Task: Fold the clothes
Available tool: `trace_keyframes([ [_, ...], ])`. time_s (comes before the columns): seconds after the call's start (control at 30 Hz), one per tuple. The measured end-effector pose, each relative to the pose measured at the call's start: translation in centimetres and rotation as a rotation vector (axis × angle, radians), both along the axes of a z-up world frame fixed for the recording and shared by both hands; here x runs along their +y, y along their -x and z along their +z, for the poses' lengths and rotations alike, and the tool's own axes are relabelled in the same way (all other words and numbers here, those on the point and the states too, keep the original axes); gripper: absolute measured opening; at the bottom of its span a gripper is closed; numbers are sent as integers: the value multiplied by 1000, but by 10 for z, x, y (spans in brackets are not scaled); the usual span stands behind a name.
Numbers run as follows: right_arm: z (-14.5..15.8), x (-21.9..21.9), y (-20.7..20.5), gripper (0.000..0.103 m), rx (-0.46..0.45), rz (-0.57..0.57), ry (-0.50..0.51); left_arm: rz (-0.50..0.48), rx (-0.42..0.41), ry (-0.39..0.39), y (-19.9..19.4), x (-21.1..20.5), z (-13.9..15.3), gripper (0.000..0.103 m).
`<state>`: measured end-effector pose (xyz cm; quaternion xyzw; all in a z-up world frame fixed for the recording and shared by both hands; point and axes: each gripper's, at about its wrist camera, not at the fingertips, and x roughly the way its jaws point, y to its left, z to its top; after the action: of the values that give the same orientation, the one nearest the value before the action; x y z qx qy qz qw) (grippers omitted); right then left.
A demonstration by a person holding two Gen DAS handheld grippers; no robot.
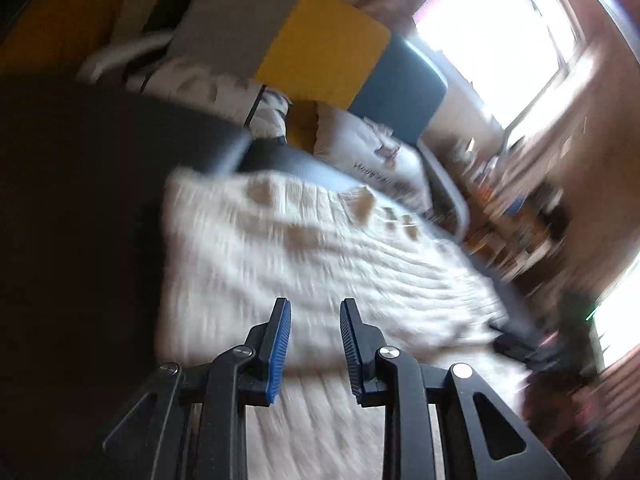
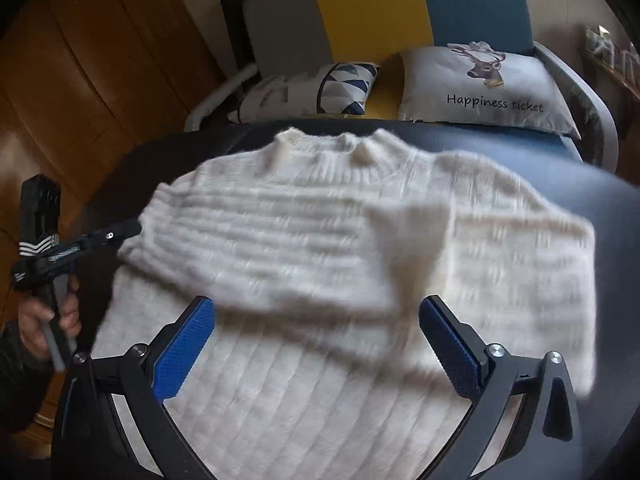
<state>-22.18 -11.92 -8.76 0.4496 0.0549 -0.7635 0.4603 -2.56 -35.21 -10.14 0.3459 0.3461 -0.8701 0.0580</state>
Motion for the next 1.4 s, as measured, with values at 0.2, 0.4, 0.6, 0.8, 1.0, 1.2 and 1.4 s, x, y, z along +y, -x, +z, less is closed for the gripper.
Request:
trace_keyframes([
  [0.2,-16,12,-48,103,-81,-20,117,150,15,-361,-48,-21,-53,26],
  [0.4,-21,11,-75,103,-67,-43,136,245,78,-490,-38,-40,-56,30],
  [0.6,-9,-2,-78,103,5,-51,98,440,56,-494,-25,-48,-62,29],
  [0.8,9,-39,-44,103,41,43,58,451,60,-164,-13,-31,-25,15],
  [1.0,-23,-28,12,103,-97,-70,0,411,14,142,-3,-18,-12,10],
  [1.2,-15,11,8,103,-206,-109,257,385,49,-249,-26,-47,-49,16],
  [1.4,-29,38,17,103,-369,-221,451,322,33,-265,-18,-53,-44,19],
])
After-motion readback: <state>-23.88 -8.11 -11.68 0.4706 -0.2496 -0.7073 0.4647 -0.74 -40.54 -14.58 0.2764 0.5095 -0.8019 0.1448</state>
